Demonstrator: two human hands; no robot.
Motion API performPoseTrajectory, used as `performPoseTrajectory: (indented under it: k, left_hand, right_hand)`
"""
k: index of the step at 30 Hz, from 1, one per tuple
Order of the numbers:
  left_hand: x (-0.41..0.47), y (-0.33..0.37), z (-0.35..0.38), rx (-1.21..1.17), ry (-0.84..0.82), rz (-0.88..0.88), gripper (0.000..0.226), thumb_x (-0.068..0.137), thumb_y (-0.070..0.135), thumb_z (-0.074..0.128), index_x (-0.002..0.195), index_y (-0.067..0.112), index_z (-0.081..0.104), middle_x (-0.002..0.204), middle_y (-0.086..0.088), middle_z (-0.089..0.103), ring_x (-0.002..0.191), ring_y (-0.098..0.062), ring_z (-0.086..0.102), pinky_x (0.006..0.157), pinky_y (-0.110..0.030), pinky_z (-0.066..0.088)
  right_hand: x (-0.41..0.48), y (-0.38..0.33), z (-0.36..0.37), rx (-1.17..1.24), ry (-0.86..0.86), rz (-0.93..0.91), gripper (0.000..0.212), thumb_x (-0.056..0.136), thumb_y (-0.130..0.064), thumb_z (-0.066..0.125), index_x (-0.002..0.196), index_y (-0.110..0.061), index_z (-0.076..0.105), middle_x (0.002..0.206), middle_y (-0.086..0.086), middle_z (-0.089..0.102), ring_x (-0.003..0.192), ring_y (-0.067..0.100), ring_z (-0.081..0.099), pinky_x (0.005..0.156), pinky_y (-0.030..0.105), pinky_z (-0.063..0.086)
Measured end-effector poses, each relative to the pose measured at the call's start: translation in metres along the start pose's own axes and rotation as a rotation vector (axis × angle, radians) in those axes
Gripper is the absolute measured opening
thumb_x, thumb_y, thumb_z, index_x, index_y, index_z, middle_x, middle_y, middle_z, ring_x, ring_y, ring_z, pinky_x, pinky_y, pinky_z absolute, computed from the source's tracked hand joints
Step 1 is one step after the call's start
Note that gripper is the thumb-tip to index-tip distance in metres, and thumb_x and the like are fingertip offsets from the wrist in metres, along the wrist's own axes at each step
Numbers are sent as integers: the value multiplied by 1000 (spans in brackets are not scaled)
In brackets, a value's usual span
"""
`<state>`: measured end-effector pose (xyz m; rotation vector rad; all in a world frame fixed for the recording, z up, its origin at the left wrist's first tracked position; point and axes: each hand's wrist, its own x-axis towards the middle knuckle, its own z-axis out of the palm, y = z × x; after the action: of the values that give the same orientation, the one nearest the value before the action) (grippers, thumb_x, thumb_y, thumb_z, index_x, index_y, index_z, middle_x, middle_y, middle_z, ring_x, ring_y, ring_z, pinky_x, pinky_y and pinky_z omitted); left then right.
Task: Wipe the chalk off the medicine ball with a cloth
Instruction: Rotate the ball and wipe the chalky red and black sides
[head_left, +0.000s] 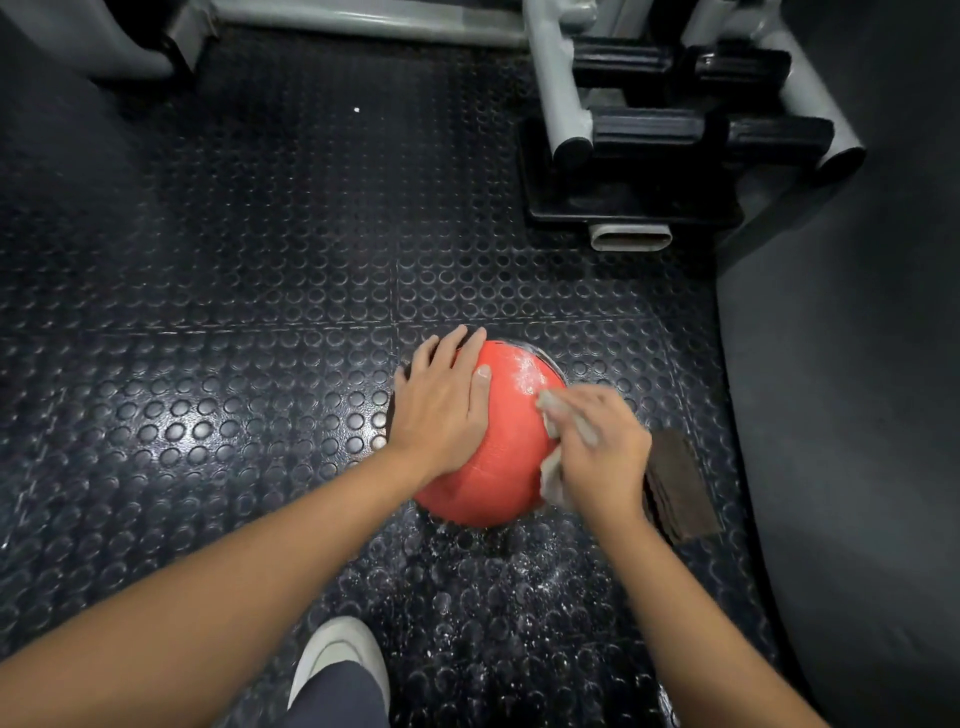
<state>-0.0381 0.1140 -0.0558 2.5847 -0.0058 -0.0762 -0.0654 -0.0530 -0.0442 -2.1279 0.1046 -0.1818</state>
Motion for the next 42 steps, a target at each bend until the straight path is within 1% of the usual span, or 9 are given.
performPoseTrajectory:
  k: [6, 13, 17, 20, 25, 30, 37, 40, 42]
  left_hand:
    - [-6, -1, 1, 9, 4, 18, 72, 89, 49, 4, 152, 23, 28, 158, 5, 27, 144, -20, 20, 114, -53, 23]
    - [-4, -9, 0, -50, 20, 1, 71, 91, 47, 7, 152, 17, 28, 157, 3, 29, 145, -19, 21, 116, -51, 22]
    - [-8, -1, 1, -12, 3, 33, 73, 89, 46, 7, 152, 16, 27, 158, 3, 27, 146, -19, 19, 116, -52, 21]
    - [-7, 0, -1, -11, -9, 39, 75, 86, 45, 6, 153, 17, 26, 159, 5, 25, 146, -17, 17, 117, -52, 19]
    - [-2, -11, -1, -63, 4, 39, 76, 84, 43, 6, 152, 20, 30, 157, 7, 30, 146, -14, 20, 116, -49, 22]
    - [-6, -3, 0, -47, -3, 84, 74, 85, 41, 9, 151, 19, 31, 157, 7, 30, 145, -15, 20, 116, -51, 21]
    - [0, 4, 1, -35, -34, 91, 72, 85, 39, 11, 152, 20, 29, 158, 8, 29, 146, -16, 19, 116, -53, 20]
    - [4, 1, 1, -29, -38, 76, 72, 85, 38, 10, 152, 20, 29, 158, 8, 29, 146, -16, 19, 116, -51, 20]
    - [4, 1, 1, -29, -32, 78, 77, 82, 41, 6, 151, 19, 30, 157, 7, 30, 145, -17, 20, 115, -51, 21]
  right_hand:
    - [85, -28, 21, -195, -308, -86, 15, 89, -23, 68, 101, -18, 76, 97, -6, 68, 96, 9, 63, 94, 25, 47]
    - [11, -5, -14, -160, -263, -255, 19, 80, -6, 75, 95, -18, 78, 102, -11, 70, 97, 13, 65, 94, 39, 51]
    - [50, -14, -4, -251, -272, -369, 17, 83, -6, 66, 91, -16, 78, 97, -6, 71, 91, 21, 64, 88, 42, 51]
    - [84, -22, 11, -303, -331, -368, 16, 83, -5, 67, 91, -14, 77, 97, 1, 73, 89, 13, 62, 94, 46, 47]
    - [43, -18, -8, -260, -352, -373, 10, 83, -12, 74, 91, -17, 78, 101, -5, 73, 91, 10, 63, 95, 24, 43]
    - [33, -8, -17, -321, -330, -538, 25, 82, 1, 62, 90, -16, 77, 99, -4, 73, 81, 24, 58, 71, 28, 47]
    - [83, -13, 4, -321, -389, -351, 17, 86, -7, 66, 91, -19, 77, 98, -3, 73, 88, 23, 65, 91, 20, 34]
    - [34, -15, -17, -202, -344, -386, 20, 90, -27, 58, 92, -21, 77, 101, -12, 69, 89, 20, 64, 86, 17, 39]
    - [10, -10, -23, -177, -315, -439, 19, 86, -25, 60, 92, -18, 77, 101, -14, 67, 87, 22, 64, 81, 20, 44]
